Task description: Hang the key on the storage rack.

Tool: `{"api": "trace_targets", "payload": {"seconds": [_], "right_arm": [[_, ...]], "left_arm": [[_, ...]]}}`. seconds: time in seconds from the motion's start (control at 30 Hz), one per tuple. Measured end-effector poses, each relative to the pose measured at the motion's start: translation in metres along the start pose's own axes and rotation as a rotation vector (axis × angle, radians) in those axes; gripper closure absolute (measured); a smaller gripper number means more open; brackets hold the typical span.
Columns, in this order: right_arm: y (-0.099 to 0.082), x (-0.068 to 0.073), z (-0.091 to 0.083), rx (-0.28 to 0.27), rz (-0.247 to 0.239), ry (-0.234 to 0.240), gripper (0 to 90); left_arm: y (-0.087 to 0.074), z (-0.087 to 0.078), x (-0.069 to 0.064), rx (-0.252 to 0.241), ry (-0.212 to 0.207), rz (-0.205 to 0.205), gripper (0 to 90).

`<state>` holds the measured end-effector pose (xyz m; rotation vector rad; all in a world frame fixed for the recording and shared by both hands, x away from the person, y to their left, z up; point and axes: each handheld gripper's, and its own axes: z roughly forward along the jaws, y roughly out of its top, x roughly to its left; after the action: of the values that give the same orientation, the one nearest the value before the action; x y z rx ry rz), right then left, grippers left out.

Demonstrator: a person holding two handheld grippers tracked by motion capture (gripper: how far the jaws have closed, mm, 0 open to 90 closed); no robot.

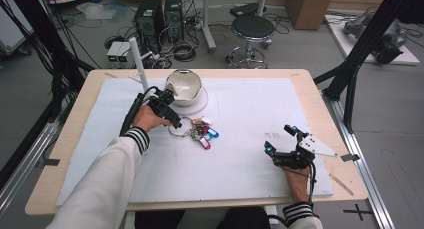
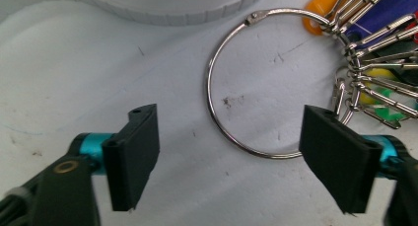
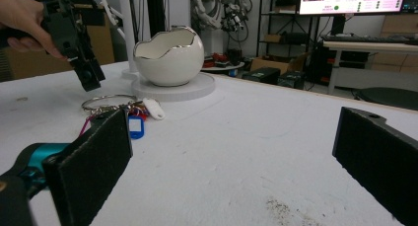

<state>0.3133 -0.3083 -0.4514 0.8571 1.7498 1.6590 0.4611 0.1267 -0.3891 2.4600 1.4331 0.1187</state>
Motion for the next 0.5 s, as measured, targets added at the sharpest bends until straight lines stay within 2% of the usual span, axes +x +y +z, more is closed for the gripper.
{"api": "trace_targets", "payload": {"seconds": [0.13,0.33,0.5], "right_arm": [[0.0000,0.0000,0.0000,0.000,-0.001,0.000,1.1],[0.0001,-0.0001,-0.0001,0.002,-0.004,-0.001,1.1],[0.0001,0.0000,-0.0001,0.003,-0.003,0.000,1.1]], "left_arm": [[0.0007,0.0034,-0.0017,0.038,-0.001,-0.007,28.6],[0.0017,0.0053,-0.0034,0.076,0.004,-0.033,36.9],[0.0028,0.0056,-0.0013,0.077,0.009,-0.042,37.5]]}}
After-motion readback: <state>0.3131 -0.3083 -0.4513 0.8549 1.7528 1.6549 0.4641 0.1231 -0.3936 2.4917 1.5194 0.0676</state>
